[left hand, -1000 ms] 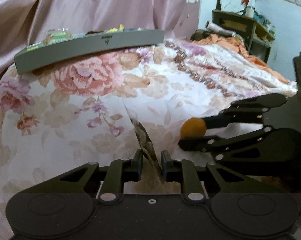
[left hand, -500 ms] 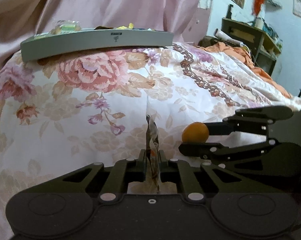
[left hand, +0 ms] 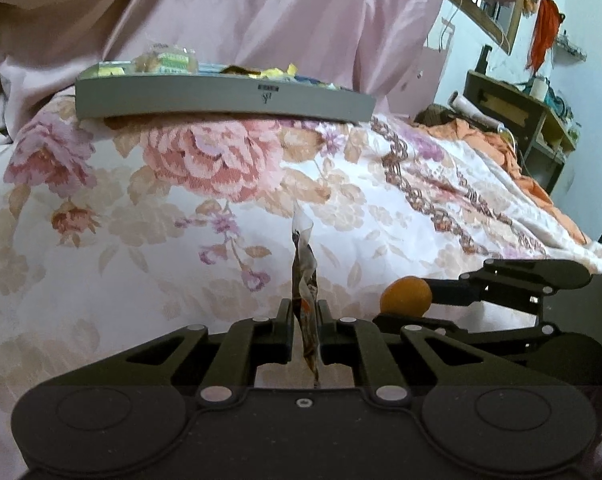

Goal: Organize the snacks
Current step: 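Lift the brown snack with the left tool while the right tool carries the orange toward the tray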

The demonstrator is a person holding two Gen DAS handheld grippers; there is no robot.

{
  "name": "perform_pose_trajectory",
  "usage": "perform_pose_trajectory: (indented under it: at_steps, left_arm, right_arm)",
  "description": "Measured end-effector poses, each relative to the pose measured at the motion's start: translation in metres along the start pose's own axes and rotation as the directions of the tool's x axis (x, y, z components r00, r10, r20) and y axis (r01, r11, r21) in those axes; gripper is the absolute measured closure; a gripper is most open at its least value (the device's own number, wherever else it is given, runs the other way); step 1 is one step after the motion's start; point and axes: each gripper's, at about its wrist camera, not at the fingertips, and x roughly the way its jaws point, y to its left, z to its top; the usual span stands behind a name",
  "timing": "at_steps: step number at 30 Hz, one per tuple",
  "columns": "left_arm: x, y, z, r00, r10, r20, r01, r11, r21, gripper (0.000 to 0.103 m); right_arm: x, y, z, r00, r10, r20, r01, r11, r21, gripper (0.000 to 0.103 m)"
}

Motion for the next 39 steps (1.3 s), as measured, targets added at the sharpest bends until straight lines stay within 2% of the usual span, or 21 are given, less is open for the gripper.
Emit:
perform_pose_trajectory:
  at_steps: [6,11,16,22,25,30,39]
  left_arm:
    - [-0.006,0.006,0.015,0.998,0.016,0.062,-0.014,0.999,-0.038,0.092]
    - [-0.007,0.01,0.041,0.991,0.041,0.126,-0.035,0.998,-0.053,0.092]
    - [0.001,0.022,0.085,0.974,0.077,0.214,-0.06,0.994,-0.087,0.092]
    - [0.022,0.028,0.146,0.954,0.093,0.286,-0.07,0.994,-0.09,0.092]
    - [0.037,0.031,0.172,0.95,0.092,0.297,-0.068,0.994,-0.09,0.092]
    - [0.063,0.036,0.197,0.951,0.098,0.293,-0.073,0.993,-0.095,0.092]
    - [0.104,0.044,0.214,0.958,0.109,0.266,-0.089,0.992,-0.084,0.092]
  right_arm:
    - [0.003,-0.006,0.013,1.0,-0.001,0.031,0.001,1.0,0.007,0.063]
    - [0.007,-0.018,0.03,0.997,-0.005,0.081,0.005,1.0,0.006,0.063]
    - [0.014,-0.037,0.061,0.99,-0.004,0.14,0.004,1.0,-0.003,0.063]
    - [0.027,-0.061,0.112,0.973,-0.02,0.23,0.038,0.996,-0.077,0.063]
    - [0.037,-0.073,0.131,0.963,-0.042,0.265,0.065,0.995,-0.081,0.063]
    - [0.061,-0.092,0.151,0.959,-0.07,0.275,0.085,0.996,-0.042,0.063]
    - [0.097,-0.109,0.157,0.963,-0.083,0.258,0.088,0.996,-0.007,0.063]
